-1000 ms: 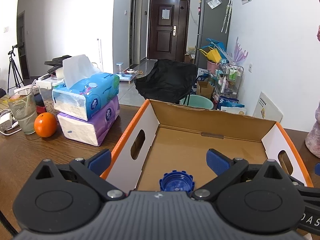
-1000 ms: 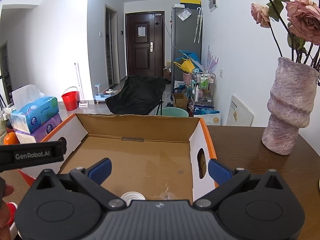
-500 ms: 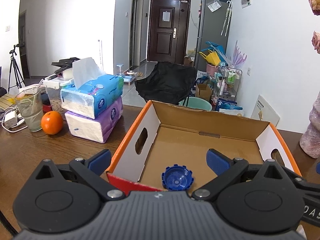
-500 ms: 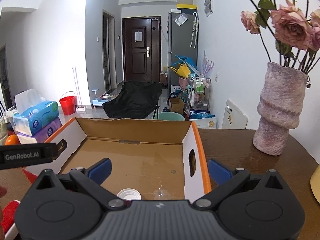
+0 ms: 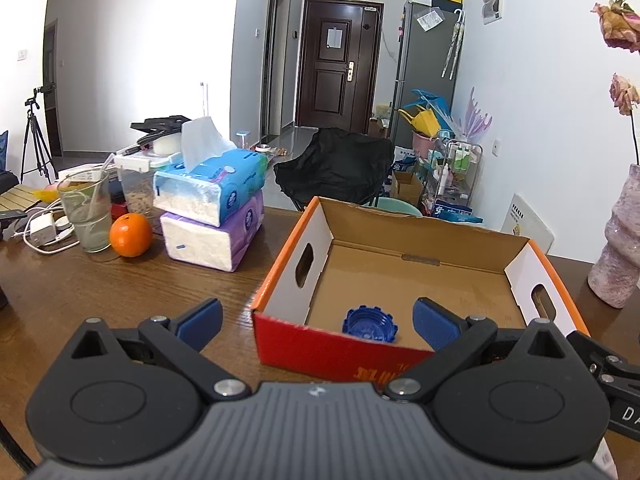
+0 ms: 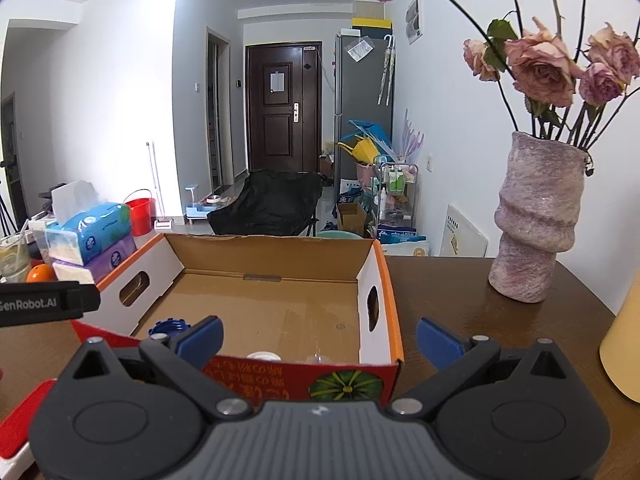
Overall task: Organize rigid objects
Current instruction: 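Withdraw both tools from the box back toward the table items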
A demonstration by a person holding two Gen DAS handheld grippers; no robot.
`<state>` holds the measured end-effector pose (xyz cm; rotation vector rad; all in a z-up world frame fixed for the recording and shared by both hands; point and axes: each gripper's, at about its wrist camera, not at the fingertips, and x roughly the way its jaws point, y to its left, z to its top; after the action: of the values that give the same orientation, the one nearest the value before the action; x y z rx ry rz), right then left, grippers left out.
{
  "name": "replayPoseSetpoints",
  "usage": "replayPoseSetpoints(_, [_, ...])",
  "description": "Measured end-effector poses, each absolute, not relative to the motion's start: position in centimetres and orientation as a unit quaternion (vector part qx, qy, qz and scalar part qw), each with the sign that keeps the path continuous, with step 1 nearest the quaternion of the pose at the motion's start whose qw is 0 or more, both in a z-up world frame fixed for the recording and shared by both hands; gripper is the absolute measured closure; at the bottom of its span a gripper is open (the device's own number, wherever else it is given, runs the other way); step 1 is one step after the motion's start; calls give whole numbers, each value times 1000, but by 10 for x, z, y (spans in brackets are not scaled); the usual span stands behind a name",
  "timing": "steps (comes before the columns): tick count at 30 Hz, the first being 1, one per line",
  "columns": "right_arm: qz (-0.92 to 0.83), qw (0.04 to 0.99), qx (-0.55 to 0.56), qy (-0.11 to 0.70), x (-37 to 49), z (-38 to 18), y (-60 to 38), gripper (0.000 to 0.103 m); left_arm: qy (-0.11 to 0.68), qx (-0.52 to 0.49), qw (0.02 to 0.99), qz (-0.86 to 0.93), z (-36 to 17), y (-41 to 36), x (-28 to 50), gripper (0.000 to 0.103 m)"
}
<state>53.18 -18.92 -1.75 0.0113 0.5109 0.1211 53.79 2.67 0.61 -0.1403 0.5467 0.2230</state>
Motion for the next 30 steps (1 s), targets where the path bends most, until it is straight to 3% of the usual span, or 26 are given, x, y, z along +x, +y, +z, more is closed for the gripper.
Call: replayPoseSetpoints(30, [86, 971, 1, 224, 384, -10, -194, 0, 245, -66, 964, 84, 22, 40, 393, 0])
